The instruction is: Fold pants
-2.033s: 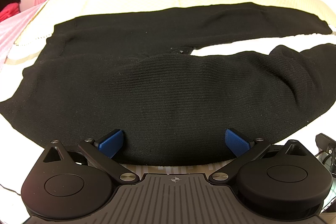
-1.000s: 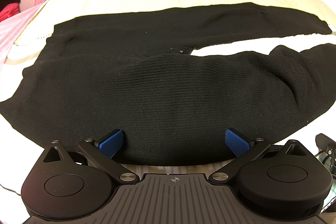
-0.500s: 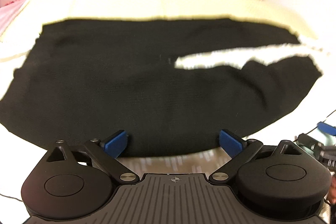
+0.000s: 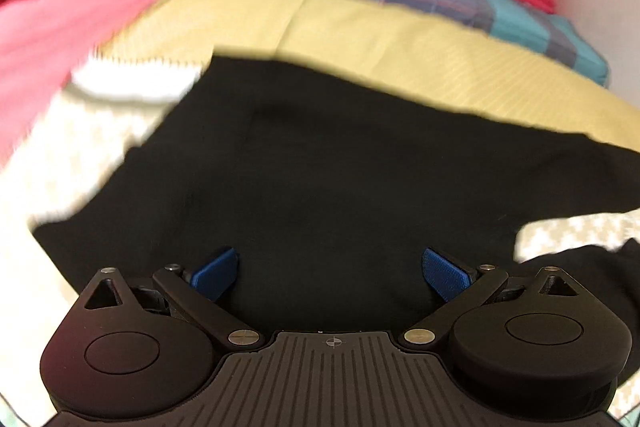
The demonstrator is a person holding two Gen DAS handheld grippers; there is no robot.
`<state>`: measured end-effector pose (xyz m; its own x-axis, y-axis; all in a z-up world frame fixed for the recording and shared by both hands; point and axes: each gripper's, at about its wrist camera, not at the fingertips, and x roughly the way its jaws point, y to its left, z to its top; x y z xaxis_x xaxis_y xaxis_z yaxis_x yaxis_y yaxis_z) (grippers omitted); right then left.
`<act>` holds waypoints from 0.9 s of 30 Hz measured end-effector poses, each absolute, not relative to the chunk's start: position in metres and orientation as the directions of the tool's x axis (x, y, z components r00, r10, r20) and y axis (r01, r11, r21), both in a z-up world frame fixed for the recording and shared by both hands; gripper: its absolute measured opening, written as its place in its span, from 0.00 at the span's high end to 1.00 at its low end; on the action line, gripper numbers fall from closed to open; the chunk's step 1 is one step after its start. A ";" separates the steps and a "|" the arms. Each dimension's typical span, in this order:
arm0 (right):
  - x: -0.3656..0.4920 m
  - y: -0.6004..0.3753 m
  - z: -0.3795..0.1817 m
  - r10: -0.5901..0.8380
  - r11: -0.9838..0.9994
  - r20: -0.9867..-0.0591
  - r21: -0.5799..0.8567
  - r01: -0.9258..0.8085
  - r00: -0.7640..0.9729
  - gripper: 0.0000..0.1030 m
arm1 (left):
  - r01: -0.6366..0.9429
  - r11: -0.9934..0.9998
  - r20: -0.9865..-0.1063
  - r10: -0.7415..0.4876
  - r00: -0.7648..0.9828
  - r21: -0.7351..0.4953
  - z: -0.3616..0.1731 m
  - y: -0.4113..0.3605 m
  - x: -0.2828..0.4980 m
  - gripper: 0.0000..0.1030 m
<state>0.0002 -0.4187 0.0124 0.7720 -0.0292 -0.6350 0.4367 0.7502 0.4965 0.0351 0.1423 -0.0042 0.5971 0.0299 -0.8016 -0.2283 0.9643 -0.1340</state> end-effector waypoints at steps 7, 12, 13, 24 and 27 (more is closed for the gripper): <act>-0.014 -0.420 0.037 -0.199 0.814 -0.561 0.363 0.454 0.803 0.93 | -0.204 0.977 -0.776 0.081 0.626 -0.063 -0.005 0.132 0.032 0.00; -0.046 -0.469 0.013 -0.290 0.716 -0.622 0.363 0.596 0.727 0.92 | -0.187 0.981 -0.772 0.079 0.631 -0.052 -0.009 0.129 0.031 0.00; -0.050 -0.473 0.007 -0.273 0.712 -0.622 0.382 0.589 0.734 0.92 | -0.181 0.983 -0.772 0.088 0.629 -0.035 -0.011 0.127 0.032 0.00; -0.089 -0.464 0.035 -0.577 0.540 -0.539 0.312 0.782 0.614 0.26 | -0.153 0.988 -0.764 0.091 0.638 -0.010 -0.011 0.122 0.026 0.00; -0.088 -0.420 0.052 -0.530 0.673 -0.494 0.249 0.697 0.689 0.26 | -0.153 0.988 -0.763 0.105 0.638 0.009 -0.012 0.119 0.027 0.00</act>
